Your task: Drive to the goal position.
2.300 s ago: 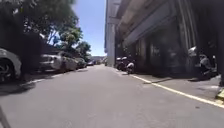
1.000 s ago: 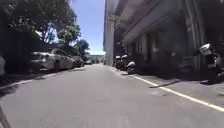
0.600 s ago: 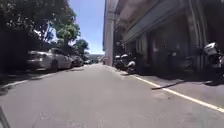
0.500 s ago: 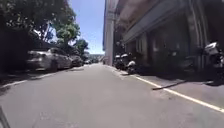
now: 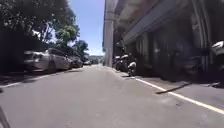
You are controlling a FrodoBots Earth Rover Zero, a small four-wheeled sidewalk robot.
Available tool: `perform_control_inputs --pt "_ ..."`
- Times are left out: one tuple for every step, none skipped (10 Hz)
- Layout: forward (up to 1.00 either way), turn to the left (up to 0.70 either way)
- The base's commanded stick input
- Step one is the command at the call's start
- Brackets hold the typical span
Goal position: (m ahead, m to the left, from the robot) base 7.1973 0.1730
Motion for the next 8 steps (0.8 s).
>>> perform_control_inputs --pt "0.45 0.0" --pt "0.45 0.0" --pt "0.45 0.0" --pt "0.45 0.0" --pt "0.45 0.0" --pt "0.45 0.0" --pt "0.45 0.0" --pt "0.45 0.0"
